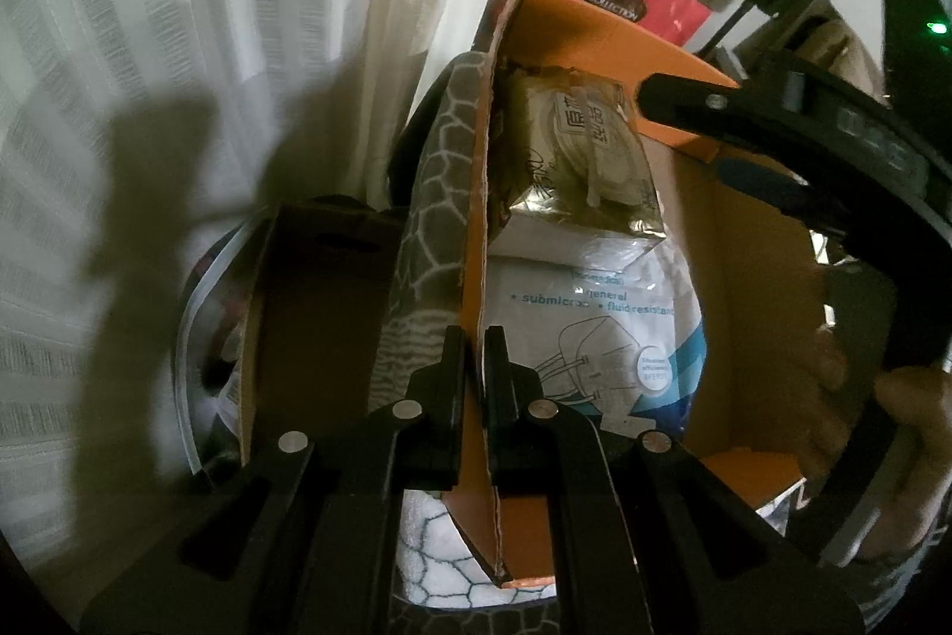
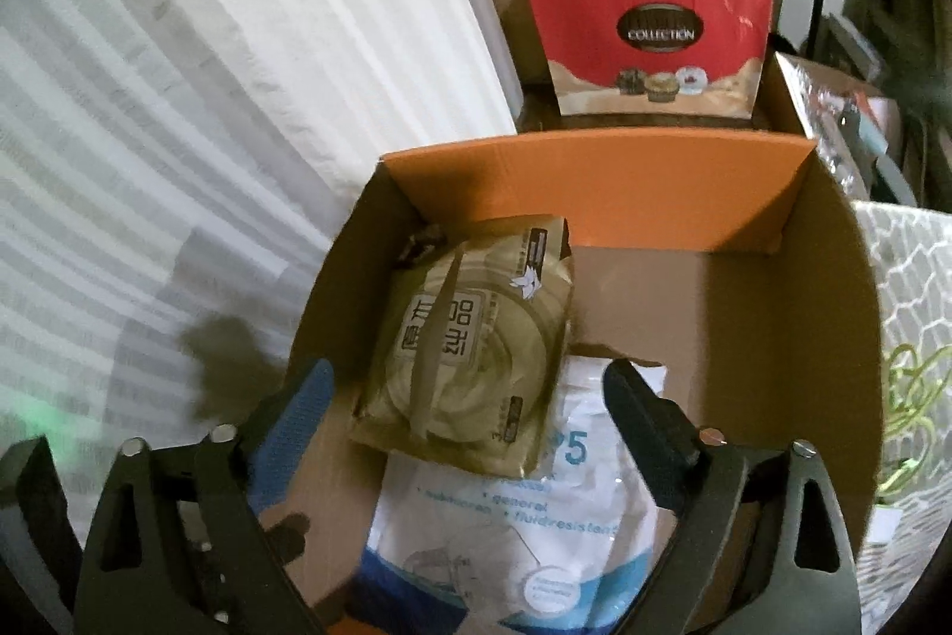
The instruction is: Organize objects
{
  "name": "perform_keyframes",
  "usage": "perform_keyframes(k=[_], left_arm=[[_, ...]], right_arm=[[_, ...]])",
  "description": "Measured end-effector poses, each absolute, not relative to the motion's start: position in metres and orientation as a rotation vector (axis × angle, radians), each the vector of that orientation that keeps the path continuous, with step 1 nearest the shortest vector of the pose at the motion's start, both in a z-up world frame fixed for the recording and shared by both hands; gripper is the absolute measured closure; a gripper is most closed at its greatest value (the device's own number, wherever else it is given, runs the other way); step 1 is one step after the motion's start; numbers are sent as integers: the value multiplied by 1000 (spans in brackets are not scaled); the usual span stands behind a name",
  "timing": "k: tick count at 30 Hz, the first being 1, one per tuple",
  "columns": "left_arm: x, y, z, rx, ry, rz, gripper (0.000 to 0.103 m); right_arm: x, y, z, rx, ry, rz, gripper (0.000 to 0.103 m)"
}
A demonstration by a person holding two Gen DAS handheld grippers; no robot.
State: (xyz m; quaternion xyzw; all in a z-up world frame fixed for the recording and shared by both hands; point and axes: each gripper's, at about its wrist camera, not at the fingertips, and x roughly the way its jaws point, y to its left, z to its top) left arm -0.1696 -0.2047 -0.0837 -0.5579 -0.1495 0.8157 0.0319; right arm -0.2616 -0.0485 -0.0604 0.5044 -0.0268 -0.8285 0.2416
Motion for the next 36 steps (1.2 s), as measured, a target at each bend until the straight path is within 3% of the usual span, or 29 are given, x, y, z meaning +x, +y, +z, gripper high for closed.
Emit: perform_keyframes(k=[36], left_arm=[[-169,-204,-83,-1726,-456,2519,98]], right_arm=[[-237,128,-14,1337,93,-2386,0]])
